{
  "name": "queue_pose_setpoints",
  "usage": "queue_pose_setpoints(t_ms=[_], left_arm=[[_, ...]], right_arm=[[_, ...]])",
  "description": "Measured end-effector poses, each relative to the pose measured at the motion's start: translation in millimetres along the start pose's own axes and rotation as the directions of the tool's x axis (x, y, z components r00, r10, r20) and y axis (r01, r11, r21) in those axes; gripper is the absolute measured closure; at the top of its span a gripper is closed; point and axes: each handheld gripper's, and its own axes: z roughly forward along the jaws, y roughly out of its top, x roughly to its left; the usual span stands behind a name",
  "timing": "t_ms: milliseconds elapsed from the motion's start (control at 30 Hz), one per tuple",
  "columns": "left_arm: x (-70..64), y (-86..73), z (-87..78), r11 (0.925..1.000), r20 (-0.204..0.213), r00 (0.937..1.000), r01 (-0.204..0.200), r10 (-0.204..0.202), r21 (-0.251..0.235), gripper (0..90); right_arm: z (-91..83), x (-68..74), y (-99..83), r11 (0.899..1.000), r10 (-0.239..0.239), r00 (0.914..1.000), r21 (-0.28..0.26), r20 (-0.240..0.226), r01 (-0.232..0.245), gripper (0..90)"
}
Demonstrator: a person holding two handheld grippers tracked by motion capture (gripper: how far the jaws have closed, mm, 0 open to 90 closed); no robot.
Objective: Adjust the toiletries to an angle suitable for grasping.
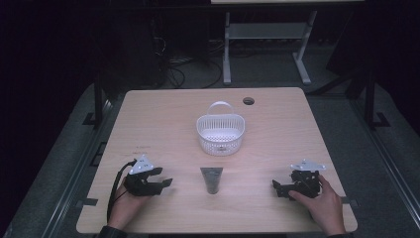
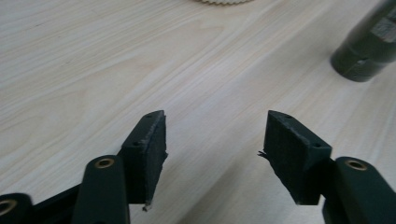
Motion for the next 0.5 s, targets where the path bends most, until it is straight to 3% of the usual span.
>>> queue_pose_setpoints(t_ms=[233,500], left_arm=[[-3.7,7.9,-1.5,0.9999,0.036,0.9993,-0.010,0.010,0.004,50.3],[-13.0,22.5,-5.2,0.9998,0.097,0.9951,-0.022,0.022,-0.002,73.7]], right_arm=[[0.0,-0.4,0.2,1.000,-0.003,1.0000,0.002,-0.001,0.003,0.0],[0.1,-0.4,0.2,1.000,-0.002,1.0000,0.002,-0.001,0.002,0.0]])
